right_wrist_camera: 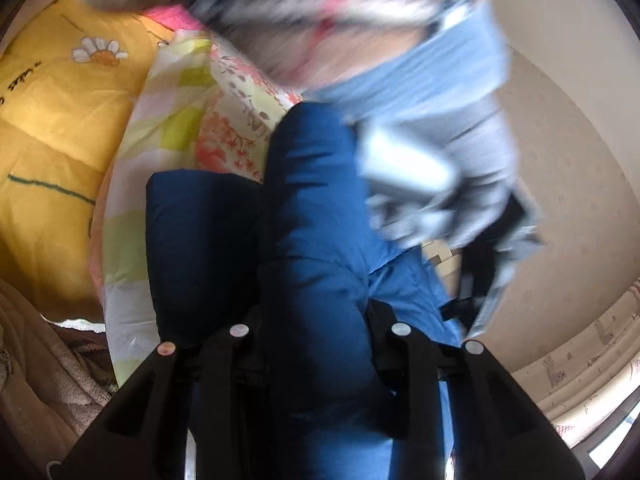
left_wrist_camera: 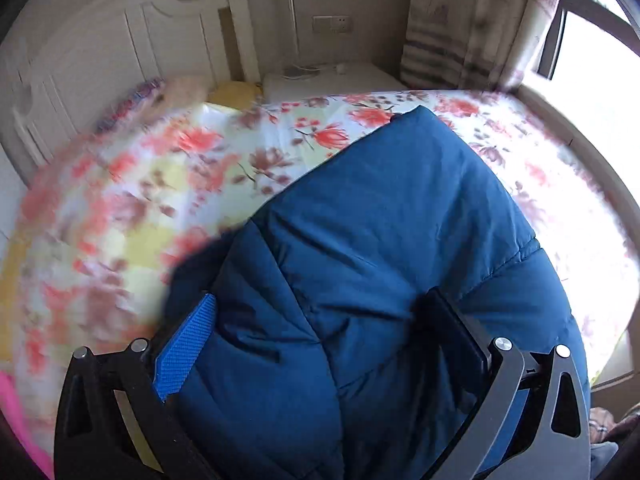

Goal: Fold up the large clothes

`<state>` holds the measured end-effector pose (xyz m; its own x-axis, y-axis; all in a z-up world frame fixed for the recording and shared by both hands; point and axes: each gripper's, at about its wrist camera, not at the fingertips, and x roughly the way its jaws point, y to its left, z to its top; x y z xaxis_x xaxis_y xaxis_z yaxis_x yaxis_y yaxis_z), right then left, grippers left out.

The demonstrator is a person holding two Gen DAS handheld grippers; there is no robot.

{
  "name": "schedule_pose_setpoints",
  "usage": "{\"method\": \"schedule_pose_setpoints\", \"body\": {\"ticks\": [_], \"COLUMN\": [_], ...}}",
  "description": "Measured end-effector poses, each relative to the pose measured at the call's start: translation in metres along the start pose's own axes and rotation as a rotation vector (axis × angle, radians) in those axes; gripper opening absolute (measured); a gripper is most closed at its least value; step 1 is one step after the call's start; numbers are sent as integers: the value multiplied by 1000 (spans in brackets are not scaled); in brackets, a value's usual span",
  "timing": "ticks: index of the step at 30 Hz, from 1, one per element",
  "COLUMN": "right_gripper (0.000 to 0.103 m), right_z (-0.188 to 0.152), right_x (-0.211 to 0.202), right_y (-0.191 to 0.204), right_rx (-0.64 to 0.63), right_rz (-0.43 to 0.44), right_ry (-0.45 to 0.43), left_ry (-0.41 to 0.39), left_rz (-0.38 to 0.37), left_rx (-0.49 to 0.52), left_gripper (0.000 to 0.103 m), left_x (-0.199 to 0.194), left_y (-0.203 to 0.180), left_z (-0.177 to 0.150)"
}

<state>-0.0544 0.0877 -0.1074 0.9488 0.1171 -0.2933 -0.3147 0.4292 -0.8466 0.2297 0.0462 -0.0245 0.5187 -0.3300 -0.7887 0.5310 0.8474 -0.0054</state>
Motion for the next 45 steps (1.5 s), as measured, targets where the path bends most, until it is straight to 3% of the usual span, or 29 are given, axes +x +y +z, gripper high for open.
{"method": "schedule_pose_setpoints", "body": {"ticks": [3, 4, 6, 7, 8, 10, 12, 15, 17, 18, 20, 22, 24, 25, 28, 32, 36, 38, 40, 43, 45], "right_gripper": [37, 39, 58, 58, 57, 44, 29, 28, 30, 31, 30, 30, 26, 26, 26, 27, 28, 34, 36, 36, 36], "right_z": [-3, -6, -12, -16, -21, -33, -40, -39, -30, -25, -20, -23, -34, -38, -64, -111, -135, -147, -145, -133, -131], "right_x": [-7, -14, -31, -39, -48, -56, -52, -30, -12, -1, -3, -5, -10, -13, -12, 28, 109, 164, 208, 215, 211], "right_y": [4, 0, -17, -29, -47, -87, -116, -134, -121, -100, -78, -83, -107, -118, -175, -251, -283, -278, -251, -245, -241], "right_rx": [-74, -78, -9, 58, 168, 422, 592, 719, 680, 600, 478, 497, 552, 575, 672, 881, 949, 982, 945, 883, 848], "right_rz": [16, 55, 178, 247, 322, 464, 488, 478, 530, 584, 492, 523, 647, 674, 579, 463, 399, 443, 561, 506, 478], "right_ry": [0, -13, -58, -80, -106, -149, -153, -84, -14, 57, 46, 55, 44, 35, -1, 31, 169, 260, 342, 361, 371], "left_ry": [-35, -38, -37, -37, -39, -44, -61, -91, -103, -107, -124, -137, -132, -128, -107, -66, -44, -54, -60, -69, -98], "left_rz": [-98, -109, -113, -109, -107, -103, -97, -83, -86, -88, -97, -110, -68, -14, 218, 310, 318, 326, 319, 257, 168], "left_rx": [-109, -129, -142, -140, -137, -137, -141, -148, -159, -162, -169, -203, -220, -216, -184, -186, -223, -237, -254, -259, -278], "left_gripper": [99, 99, 99, 99, 99, 99, 99, 99, 99, 99, 99, 99, 99, 99, 99, 99, 99, 99, 99, 99, 99], "left_x": [4, 4, 1, 0, 0, 0, -3, -7, -9, -9, -9, -10, -14, -18, -30, -44, -58, -65, -65, -52, -38], "left_y": [24, 29, 34, 35, 35, 34, 31, 31, 34, 35, 38, 44, 46, 44, 33, 26, 25, 24, 29, 41, 53], "left_z": [-18, -23, -27, -28, -28, -30, -31, -37, -40, -41, -45, -50, -51, -52, -57, -70, -90, -101, -106, -102, -100]}}
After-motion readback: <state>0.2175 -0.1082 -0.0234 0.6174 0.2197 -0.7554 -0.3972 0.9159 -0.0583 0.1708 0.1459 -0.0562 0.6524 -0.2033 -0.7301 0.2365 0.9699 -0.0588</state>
